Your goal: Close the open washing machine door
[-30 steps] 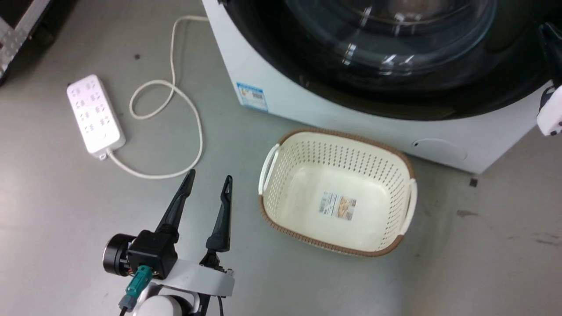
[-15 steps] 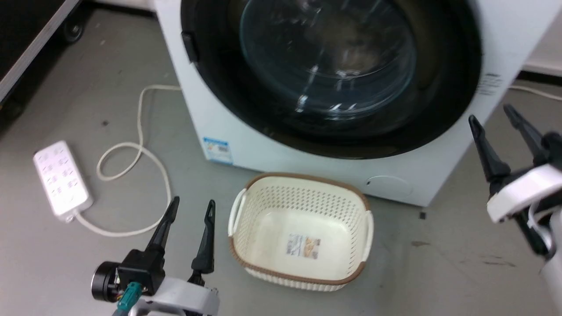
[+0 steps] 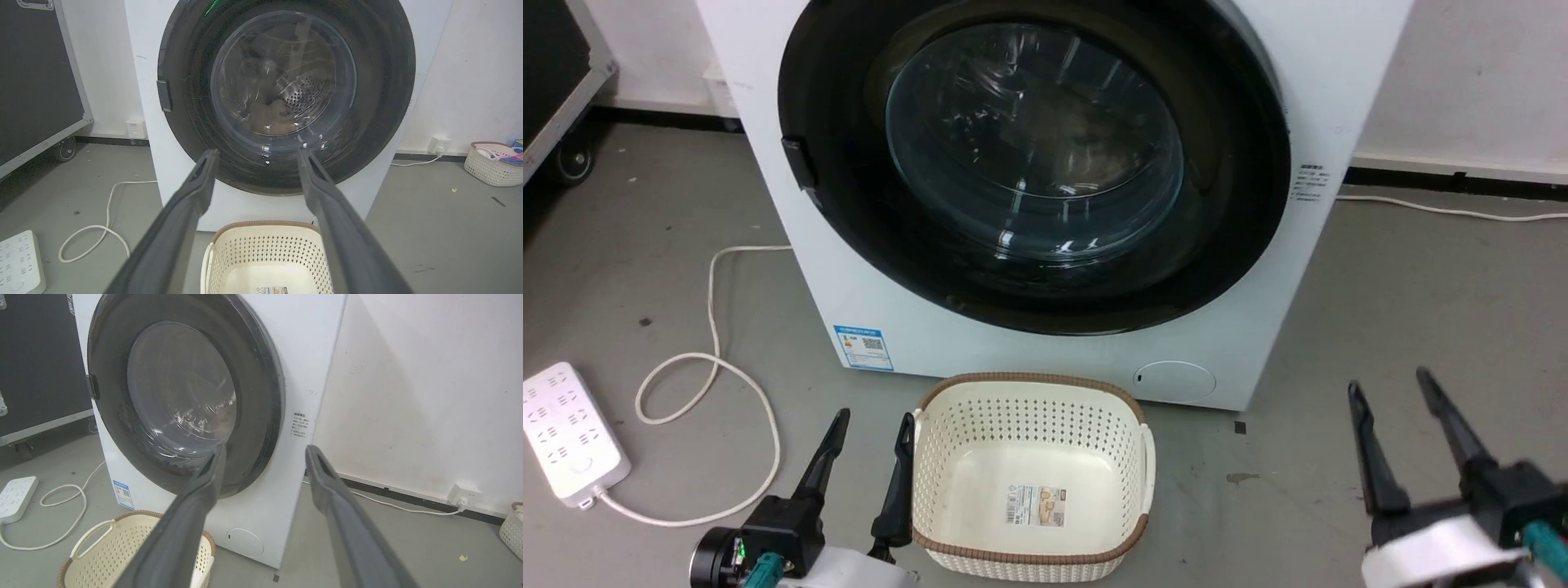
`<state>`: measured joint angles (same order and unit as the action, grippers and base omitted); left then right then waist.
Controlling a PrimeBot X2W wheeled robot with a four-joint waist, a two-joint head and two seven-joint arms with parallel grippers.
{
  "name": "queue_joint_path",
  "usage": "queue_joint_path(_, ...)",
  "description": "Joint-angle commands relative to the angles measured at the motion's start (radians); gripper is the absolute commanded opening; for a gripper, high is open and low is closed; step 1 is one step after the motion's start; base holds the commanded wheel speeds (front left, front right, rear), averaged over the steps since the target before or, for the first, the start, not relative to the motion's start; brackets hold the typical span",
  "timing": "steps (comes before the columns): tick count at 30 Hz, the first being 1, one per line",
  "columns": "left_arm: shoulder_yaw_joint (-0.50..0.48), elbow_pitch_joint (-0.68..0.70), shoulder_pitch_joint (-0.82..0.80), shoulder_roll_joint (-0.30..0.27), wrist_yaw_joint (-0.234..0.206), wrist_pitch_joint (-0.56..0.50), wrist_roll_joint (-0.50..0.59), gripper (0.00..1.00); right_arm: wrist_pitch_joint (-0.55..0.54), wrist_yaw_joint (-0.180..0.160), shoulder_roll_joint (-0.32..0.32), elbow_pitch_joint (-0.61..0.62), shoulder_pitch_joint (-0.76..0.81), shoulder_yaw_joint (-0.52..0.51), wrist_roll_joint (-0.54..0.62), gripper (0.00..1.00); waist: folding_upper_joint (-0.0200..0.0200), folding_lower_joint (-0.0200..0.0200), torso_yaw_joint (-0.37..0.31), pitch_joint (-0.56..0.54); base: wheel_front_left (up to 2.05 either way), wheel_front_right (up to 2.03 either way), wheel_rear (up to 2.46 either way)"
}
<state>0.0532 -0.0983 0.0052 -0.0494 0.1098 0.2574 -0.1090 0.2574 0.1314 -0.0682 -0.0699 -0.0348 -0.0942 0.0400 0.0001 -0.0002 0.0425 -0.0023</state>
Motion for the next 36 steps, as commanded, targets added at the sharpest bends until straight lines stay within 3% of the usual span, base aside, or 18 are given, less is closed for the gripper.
queue_joint_path(1, -0.001, -0.007, 0.015, -0.001, -0.001, 0.004, -0.002, 1.00, 0.003, -0.001, 0.009, 0.013, 0.026, -0.006, 0.009, 1.00, -0.0001, 0.0002, -0.003, -0.001, 0.00, 0.00, 0.00)
queue_joint_path(16, 0.013, -0.043, 0.018, -0.001, -0.014, 0.004, 0.008, 1.00, 0.004, -0.001, 0.018, 0.017, 0.101, 0.005, -0.030, 1.00, -0.0001, 0.0002, 0.001, 0.006, 0.00, 0.00, 0.00)
queue_joint_path(17, 0.013, -0.041, 0.015, 0.000, -0.011, -0.001, 0.008, 0.00, -0.001, 0.000, 0.013, 0.017, 0.088, 0.005, -0.026, 0.00, -0.0001, 0.0002, -0.002, 0.004, 0.00, 0.00, 0.00)
queue_joint_path(36, 0.003, -0.022, 0.012, 0.000, -0.024, -0.037, 0.022, 0.00, -0.035, 0.000, 0.013, 0.024, 0.080, 0.018, -0.027, 0.00, -0.0001, 0.0004, -0.007, 0.004, 0.00, 0.00, 0.00)
